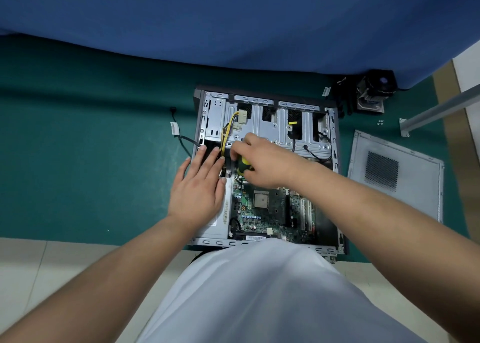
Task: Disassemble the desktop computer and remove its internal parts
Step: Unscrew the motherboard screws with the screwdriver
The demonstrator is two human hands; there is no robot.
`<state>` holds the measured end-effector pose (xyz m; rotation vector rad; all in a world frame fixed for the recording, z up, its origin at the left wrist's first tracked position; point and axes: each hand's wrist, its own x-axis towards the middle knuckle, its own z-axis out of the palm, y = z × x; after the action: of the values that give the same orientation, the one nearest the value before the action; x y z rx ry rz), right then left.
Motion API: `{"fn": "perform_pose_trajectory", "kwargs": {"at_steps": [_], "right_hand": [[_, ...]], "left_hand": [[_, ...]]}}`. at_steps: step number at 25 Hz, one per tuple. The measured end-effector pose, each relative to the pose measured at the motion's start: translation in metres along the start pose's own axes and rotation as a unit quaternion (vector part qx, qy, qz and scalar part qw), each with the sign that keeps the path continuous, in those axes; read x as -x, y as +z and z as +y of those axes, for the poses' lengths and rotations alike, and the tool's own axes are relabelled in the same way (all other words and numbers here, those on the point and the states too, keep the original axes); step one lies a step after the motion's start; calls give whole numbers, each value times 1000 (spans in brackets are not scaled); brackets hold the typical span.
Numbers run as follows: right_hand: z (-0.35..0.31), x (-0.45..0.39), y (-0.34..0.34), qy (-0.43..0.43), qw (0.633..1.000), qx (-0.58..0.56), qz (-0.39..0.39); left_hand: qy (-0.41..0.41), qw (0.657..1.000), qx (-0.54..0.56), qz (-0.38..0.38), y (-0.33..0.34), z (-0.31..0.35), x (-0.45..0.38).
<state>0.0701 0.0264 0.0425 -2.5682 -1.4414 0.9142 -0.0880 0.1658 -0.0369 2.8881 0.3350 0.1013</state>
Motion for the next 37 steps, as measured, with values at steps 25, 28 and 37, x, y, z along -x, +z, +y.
{"fn": "perform_pose_trajectory", "kwargs": {"at_steps": [25,28,37], "right_hand": [[-10,0,16,60,990,-26,126],[-10,3,16,66,990,-30,125],[-12,6,25,96,980,-26,172]], "left_hand": [[-4,1000,-21,12,7,-1,1],[-5,1000,-21,13,9,-1,1],[0,1000,-15,22,9,-1,0]]}}
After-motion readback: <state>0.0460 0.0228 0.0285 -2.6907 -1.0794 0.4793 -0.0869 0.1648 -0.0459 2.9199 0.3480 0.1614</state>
